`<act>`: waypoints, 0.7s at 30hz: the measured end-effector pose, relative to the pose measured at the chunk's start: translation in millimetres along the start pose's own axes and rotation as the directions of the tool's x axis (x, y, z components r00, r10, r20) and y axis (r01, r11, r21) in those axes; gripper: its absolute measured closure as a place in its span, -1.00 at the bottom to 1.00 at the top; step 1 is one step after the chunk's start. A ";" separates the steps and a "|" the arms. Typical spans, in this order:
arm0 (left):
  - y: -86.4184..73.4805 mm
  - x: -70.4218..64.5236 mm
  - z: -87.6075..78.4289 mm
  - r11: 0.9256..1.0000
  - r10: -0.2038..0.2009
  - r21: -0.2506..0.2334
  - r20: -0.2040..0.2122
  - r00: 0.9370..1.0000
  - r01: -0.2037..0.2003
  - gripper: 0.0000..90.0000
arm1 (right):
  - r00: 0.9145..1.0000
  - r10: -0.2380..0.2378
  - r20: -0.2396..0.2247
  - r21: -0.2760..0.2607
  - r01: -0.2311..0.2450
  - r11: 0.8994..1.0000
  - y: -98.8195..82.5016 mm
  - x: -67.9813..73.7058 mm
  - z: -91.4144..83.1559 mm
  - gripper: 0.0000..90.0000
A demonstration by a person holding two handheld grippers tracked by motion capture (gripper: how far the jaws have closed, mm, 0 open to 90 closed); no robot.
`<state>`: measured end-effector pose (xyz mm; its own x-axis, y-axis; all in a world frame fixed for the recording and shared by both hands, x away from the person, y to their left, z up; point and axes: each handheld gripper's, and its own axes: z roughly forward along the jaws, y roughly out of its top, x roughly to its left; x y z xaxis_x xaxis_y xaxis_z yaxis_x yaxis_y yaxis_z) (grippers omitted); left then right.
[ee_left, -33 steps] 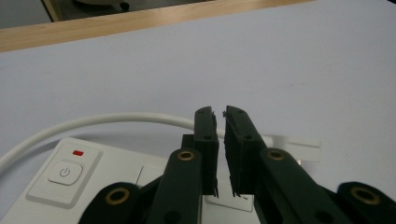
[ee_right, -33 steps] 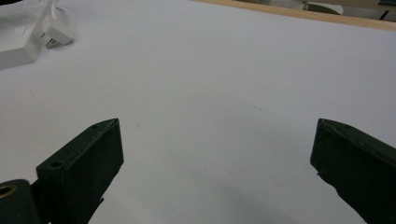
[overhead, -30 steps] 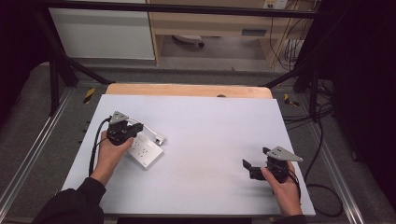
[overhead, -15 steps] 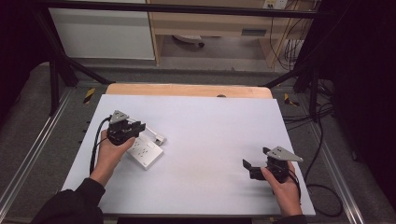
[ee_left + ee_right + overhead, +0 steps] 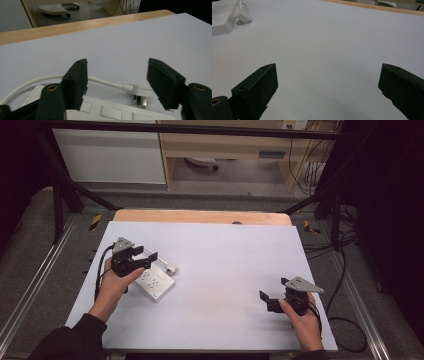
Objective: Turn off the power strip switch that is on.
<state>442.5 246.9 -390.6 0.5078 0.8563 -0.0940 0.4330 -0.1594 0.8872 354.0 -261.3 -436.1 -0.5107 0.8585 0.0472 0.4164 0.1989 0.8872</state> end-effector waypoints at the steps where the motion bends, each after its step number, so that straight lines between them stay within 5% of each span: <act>1: 0.0 -0.7 -0.3 1.000 -0.003 0.001 0.002 1.000 0.003 -0.45 | 1.000 0.003 0.000 0.001 -0.003 1.000 0.1 0.1 0.2 -0.93; 6: 0.6 -3.7 -4.2 1.000 -0.022 -0.003 0.014 1.000 0.022 -0.77 | 1.000 0.003 0.003 0.000 -0.003 1.000 0.0 0.0 0.0 -0.93; 21: 1.1 -12.2 -38.1 0.999 -0.018 -0.028 0.029 0.999 0.019 -0.82 | 1.000 0.003 0.002 -0.002 -0.003 1.000 0.2 0.1 0.0 -0.94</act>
<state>408.4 254.9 -371.3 0.5209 0.8447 -0.1230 0.4214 -0.1291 0.8976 354.1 -261.2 -435.9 -0.5082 0.8598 0.0490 0.4161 0.1953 0.8881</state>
